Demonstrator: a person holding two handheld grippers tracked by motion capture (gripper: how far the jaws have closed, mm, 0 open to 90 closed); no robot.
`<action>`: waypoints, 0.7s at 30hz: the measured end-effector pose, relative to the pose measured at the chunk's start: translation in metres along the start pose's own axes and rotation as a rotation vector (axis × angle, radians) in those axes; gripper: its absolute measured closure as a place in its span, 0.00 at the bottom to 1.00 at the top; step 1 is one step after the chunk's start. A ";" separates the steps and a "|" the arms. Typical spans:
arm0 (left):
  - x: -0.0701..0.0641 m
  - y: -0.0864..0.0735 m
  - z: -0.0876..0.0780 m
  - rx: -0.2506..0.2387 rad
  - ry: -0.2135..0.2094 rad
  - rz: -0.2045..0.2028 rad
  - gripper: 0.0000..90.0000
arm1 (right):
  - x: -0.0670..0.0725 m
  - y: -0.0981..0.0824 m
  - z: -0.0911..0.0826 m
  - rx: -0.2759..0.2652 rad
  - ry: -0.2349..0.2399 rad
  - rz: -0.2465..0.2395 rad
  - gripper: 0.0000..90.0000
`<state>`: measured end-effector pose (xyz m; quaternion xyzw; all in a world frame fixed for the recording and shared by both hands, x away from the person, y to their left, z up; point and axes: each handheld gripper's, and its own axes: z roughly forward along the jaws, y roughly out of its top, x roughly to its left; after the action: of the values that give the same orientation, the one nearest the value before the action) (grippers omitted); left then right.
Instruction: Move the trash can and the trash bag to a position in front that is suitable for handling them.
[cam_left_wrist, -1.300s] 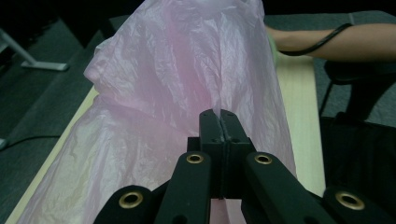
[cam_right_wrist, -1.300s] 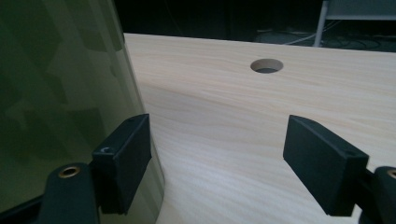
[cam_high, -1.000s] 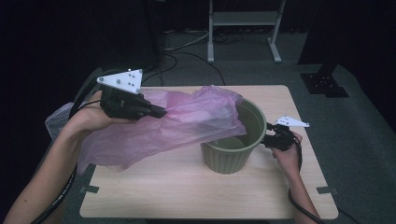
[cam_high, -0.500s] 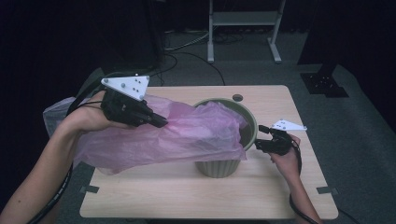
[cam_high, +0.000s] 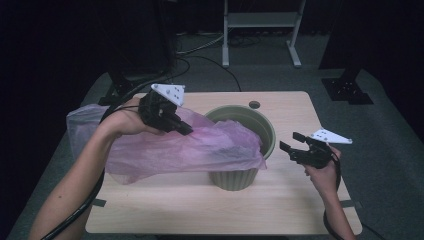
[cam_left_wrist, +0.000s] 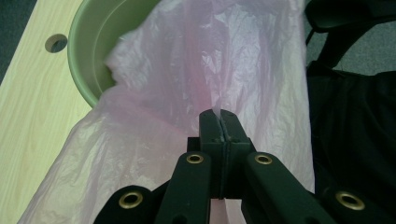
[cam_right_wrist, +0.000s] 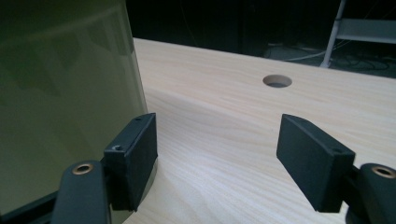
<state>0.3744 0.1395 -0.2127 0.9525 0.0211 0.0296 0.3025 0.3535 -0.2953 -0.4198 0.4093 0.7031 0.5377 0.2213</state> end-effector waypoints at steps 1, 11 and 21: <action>0.001 0.002 0.003 0.008 0.004 0.000 1.00 | 0.000 0.002 -0.003 -0.005 0.001 -0.003 0.31; 0.017 0.019 0.026 0.056 0.063 -0.017 1.00 | 0.006 0.022 -0.036 -0.072 0.003 -0.043 0.31; 0.030 0.026 0.048 0.064 0.086 -0.033 1.00 | 0.013 0.035 -0.051 -0.079 0.075 -0.061 0.31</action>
<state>0.4079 0.0925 -0.2350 0.9591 0.0509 0.0648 0.2710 0.3194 -0.3113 -0.3686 0.3583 0.7013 0.5730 0.2271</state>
